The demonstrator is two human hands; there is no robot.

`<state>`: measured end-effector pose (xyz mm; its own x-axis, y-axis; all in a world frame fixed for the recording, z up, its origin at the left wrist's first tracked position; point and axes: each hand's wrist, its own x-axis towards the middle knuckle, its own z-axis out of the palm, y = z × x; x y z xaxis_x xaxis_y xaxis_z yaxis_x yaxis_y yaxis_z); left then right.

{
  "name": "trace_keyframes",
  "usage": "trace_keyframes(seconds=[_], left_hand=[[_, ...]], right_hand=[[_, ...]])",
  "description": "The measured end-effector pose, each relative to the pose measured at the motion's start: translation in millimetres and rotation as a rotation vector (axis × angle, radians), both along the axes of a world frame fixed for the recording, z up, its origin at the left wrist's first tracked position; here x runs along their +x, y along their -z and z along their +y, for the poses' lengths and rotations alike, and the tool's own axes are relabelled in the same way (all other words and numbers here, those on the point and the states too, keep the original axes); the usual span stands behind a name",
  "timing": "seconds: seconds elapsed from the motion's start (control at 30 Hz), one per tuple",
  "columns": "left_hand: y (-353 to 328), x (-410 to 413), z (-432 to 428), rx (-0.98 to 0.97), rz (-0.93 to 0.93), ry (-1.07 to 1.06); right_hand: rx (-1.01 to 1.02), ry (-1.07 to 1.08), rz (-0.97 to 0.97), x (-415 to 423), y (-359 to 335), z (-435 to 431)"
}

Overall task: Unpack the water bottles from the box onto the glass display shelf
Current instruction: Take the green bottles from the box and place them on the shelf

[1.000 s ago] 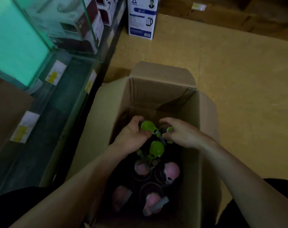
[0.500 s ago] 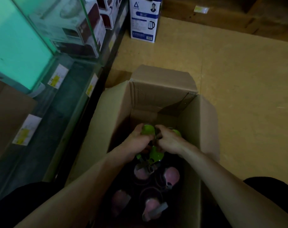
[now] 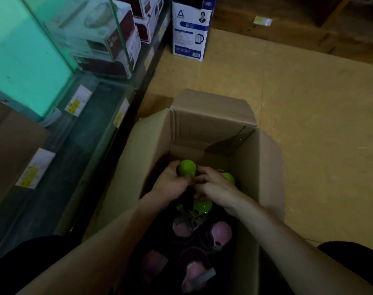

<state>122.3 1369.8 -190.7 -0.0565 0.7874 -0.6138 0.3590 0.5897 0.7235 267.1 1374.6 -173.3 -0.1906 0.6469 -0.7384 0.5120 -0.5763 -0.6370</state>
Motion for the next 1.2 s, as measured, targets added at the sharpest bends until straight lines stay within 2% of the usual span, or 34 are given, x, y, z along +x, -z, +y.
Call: trace_keyframes(seconds=[0.1, 0.3, 0.43, 0.57, 0.67, 0.87, 1.0, 1.2], left_hand=[[-0.8, -5.2, 0.8, 0.135, 0.182, 0.135], [4.3, -8.7, 4.3, 0.202, 0.194, 0.061], [0.4, -8.1, 4.1, 0.269, 0.284, 0.124], [-9.4, -6.0, 2.1, 0.317, 0.371, 0.175], [-22.2, -6.1, 6.4, 0.390, 0.329, 0.165], [-47.6, -7.2, 14.9, 0.592, 0.187, 0.220], [-54.7, -16.0, 18.7, 0.664, 0.075, 0.225], [-67.1, -29.6, 19.0, 0.739, -0.029, 0.057]], right_hand=[[0.006, 0.066, 0.067, -3.3, -1.0, -2.1], [-0.061, 0.127, 0.195, -14.0, 0.6, -13.4], [-0.004, 0.075, 0.157, -11.1, -3.5, -8.9], [0.110, 0.089, 0.015, -4.1, -8.8, -2.7], [0.182, 0.047, -0.084, 3.3, -10.8, -0.1], [0.343, -0.036, -0.153, 14.7, -15.3, 4.0], [0.348, -0.010, -0.056, 17.9, -23.5, 4.5], [0.344, -0.033, 0.117, 18.7, -40.6, 2.7]])
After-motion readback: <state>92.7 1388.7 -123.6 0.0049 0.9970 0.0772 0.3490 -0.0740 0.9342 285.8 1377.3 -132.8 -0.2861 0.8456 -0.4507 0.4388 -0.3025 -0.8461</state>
